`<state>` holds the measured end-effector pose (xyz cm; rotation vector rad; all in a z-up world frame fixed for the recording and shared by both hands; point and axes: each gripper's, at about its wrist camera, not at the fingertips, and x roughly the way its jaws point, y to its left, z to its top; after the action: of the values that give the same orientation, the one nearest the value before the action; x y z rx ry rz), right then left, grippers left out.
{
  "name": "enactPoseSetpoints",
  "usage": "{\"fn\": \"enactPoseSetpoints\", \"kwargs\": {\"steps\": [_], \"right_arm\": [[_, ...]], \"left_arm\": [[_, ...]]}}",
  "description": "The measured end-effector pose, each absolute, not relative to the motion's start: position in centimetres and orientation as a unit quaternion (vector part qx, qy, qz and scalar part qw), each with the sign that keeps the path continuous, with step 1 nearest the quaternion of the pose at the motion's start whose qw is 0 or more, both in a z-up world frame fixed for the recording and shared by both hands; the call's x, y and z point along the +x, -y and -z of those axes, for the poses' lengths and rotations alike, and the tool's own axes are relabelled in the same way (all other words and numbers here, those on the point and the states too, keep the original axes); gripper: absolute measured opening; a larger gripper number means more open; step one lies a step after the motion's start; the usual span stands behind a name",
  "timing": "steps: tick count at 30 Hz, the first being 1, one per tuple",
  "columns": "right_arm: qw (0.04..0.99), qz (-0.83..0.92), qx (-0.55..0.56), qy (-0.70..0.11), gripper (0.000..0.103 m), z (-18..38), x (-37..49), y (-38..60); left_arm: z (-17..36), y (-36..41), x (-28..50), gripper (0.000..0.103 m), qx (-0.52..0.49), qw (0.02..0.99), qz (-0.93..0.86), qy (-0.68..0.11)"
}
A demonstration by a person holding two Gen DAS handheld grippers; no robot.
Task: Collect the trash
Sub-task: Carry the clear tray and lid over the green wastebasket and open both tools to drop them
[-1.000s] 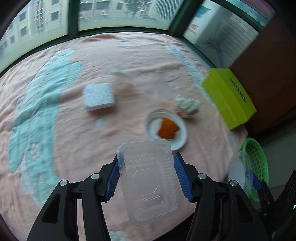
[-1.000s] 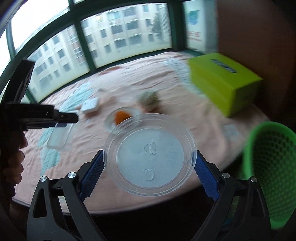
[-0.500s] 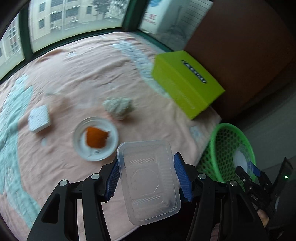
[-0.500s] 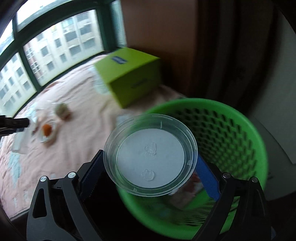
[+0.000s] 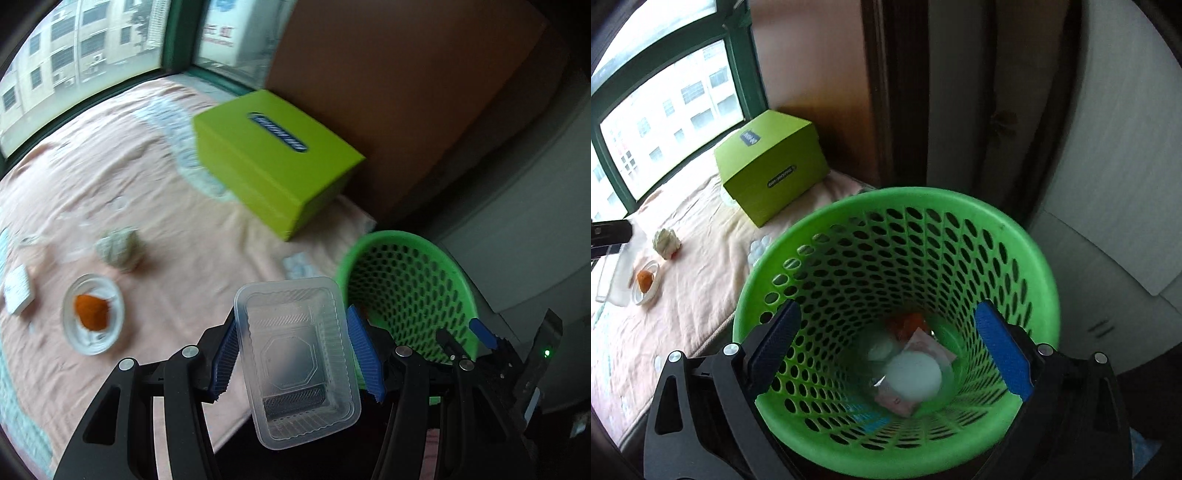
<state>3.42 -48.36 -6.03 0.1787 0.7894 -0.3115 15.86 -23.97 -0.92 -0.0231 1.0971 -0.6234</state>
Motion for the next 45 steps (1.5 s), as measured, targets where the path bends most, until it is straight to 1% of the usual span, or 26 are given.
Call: {"fn": "enactPoseSetpoints", "kwargs": {"steps": [13, 19, 22, 24, 25, 30, 34, 41, 45], "right_arm": [[0.922, 0.153, 0.109, -0.338, 0.094, 3.7, -1.1, 49.9], [0.924, 0.155, 0.123, -0.328, 0.094, 3.6, -2.8, 50.4], [0.924, 0.156, 0.129, -0.325, 0.094, 3.7, -3.2, 50.5], [0.924, 0.154, 0.133, -0.324, 0.094, 3.8, -3.4, 50.5], [0.924, 0.154, 0.134, -0.324, 0.094, 3.9, -3.4, 50.5], [0.924, 0.148, 0.136, -0.324, 0.094, 3.9, -3.6, 50.1], [0.927, 0.139, 0.132, -0.323, 0.094, 3.6, -3.3, 49.3], [0.932, 0.11, 0.12, -0.323, 0.094, 3.0, -1.9, 46.4], [0.935, 0.089, 0.111, -0.323, 0.094, 2.7, -0.7, 44.4]], "left_arm": [[1.4, 33.5, 13.3, 0.055, 0.031, 0.779, 0.364, -0.509], [2.5, 36.1, 12.8, 0.055, 0.036, 0.767, 0.381, -0.515], [3.0, 37.0, 12.2, 0.057, 0.039, 0.76, 0.393, -0.516], [3.2, 37.5, 11.8, 0.066, 0.043, 0.758, 0.4, -0.513], [3.2, 37.5, 11.7, 0.073, 0.044, 0.758, 0.4, -0.513], [3.4, 37.1, 11.3, 0.073, 0.055, 0.762, 0.401, -0.506], [2.9, 35.2, 11.1, 0.073, 0.069, 0.776, 0.392, -0.489], [2.0, 30.0, 11.4, 0.073, 0.088, 0.812, 0.346, -0.462], [1.7, 26.3, 12.4, 0.073, 0.082, 0.829, 0.313, -0.456]]}}
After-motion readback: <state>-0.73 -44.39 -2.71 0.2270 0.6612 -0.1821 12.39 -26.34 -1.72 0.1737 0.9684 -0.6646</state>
